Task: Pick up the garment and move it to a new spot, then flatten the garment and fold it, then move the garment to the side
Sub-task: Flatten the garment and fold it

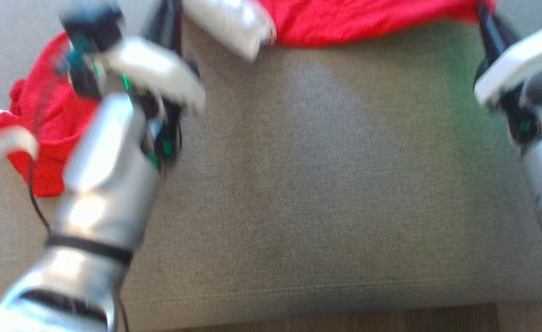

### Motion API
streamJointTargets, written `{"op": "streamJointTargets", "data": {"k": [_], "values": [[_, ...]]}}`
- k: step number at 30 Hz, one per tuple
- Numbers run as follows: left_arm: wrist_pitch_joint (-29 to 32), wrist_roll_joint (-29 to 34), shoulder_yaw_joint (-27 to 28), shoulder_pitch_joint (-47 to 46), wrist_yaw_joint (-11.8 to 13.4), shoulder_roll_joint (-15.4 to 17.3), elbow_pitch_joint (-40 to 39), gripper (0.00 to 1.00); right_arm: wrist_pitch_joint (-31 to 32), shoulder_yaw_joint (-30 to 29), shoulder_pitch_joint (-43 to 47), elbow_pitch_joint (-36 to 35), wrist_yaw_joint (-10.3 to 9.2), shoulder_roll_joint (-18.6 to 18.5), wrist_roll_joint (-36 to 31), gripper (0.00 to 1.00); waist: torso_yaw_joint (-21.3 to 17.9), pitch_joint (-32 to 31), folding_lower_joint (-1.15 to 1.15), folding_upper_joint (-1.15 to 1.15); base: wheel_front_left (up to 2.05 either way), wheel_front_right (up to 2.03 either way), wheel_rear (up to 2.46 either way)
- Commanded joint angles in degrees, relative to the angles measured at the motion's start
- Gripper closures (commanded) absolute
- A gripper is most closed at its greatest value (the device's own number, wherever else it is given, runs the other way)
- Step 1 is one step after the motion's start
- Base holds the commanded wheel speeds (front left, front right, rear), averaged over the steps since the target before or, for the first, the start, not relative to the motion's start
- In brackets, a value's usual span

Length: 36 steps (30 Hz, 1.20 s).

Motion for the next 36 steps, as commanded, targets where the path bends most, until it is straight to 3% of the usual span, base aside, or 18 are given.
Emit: {"op": "streamJointTargets", "data": {"k": [1, 8, 22, 32, 36], "values": [[-0.09, 1.04, -0.24, 2.35, -0.90, 2.70, -1.48, 1.00, 0.45, 1.95, 2.36, -1.38, -0.01, -1.54, 0.54, 1.00, 0.13, -3.97, 0.00, 0.00, 0.00, 0.00, 0.00], [1.17, 4.47, -6.36, 15.59, -2.08, 6.64, -4.58, 1.00, 2.25, 10.05, 9.13, -1.67, -0.01, -5.16, 0.11, 1.00, 0.24, -9.31, 0.00, 0.00, 0.00, 0.00, 0.00], [7.10, 5.54, -11.61, 30.17, -1.80, 13.35, -14.65, 1.00, 3.74, 14.89, 17.00, -0.84, -0.01, -9.73, 3.03, 1.00, 0.75, -15.90, 0.00, 0.00, 0.00, 0.00, 0.00], [10.40, 4.13, -12.60, 37.42, -0.62, 16.88, -21.55, 1.00, 7.02, 17.63, 22.49, -3.86, -0.01, -13.03, 5.76, 1.00, 0.89, -18.63, 0.00, 0.00, 0.00, 0.00, 0.00], [12.88, 3.30, -13.78, 40.41, -1.24, 18.71, -25.16, 1.00, 8.34, 19.10, 24.71, -5.93, -0.01, -15.40, 6.44, 1.00, 0.99, -19.34, 0.00, 0.00, 0.00, 0.00, 0.00]]}}
